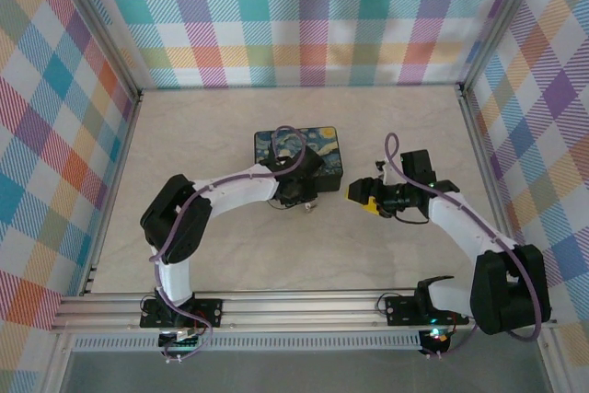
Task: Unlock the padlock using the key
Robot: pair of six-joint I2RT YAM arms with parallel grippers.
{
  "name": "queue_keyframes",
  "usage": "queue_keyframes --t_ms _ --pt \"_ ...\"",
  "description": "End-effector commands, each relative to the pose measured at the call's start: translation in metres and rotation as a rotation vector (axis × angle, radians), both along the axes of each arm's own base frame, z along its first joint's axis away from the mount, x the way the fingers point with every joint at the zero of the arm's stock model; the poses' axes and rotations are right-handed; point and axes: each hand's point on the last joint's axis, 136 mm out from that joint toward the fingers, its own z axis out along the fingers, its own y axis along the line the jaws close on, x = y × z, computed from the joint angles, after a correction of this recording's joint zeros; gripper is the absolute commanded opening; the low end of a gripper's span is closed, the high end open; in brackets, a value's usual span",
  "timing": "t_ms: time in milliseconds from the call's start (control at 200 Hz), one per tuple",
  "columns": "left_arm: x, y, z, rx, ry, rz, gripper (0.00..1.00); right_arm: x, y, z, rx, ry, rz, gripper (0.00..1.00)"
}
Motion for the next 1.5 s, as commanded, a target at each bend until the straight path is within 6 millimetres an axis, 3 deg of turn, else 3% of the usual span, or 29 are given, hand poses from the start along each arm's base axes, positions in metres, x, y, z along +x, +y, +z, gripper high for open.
queue_keyframes --t_ms 0,110,220,405,575,760,1045,1230,1495 --pt "-0.005 -0.011 0.027 -0.098 0.052 -0.059 0.08 -0.003 0.012 0.008 0.058 -0.057 0.041 0.77" --pt "-0.006 -0.013 0.031 -0.160 0.103 -0.059 0.08 -0.008 0.031 0.005 0.070 -0.099 0.098 0.74" --pt "-0.006 -0.014 0.037 -0.215 0.148 -0.057 0.08 -0.008 0.048 0.002 0.056 -0.156 0.118 0.64" --pt "-0.007 -0.014 0.039 -0.286 0.216 -0.010 0.08 0.008 0.056 -0.007 0.038 -0.235 0.030 0.41" --pt "-0.009 -0.013 0.034 -0.334 0.269 0.057 0.08 0.014 0.073 -0.023 0.045 -0.272 -0.020 0.31" --pt "-0.008 -0.011 0.031 -0.355 0.281 0.116 0.08 0.013 0.090 -0.034 0.110 -0.262 -0.009 0.30" --pt "-0.008 -0.006 0.028 -0.367 0.281 0.157 0.08 0.018 0.092 -0.033 0.103 -0.284 -0.019 0.28" --pt "-0.006 -0.001 0.024 -0.367 0.283 0.189 0.08 0.019 0.091 -0.050 0.090 -0.243 -0.038 0.28" --pt "-0.006 0.002 0.023 -0.379 0.287 0.207 0.07 0.026 0.104 -0.043 0.157 -0.270 -0.019 0.27"
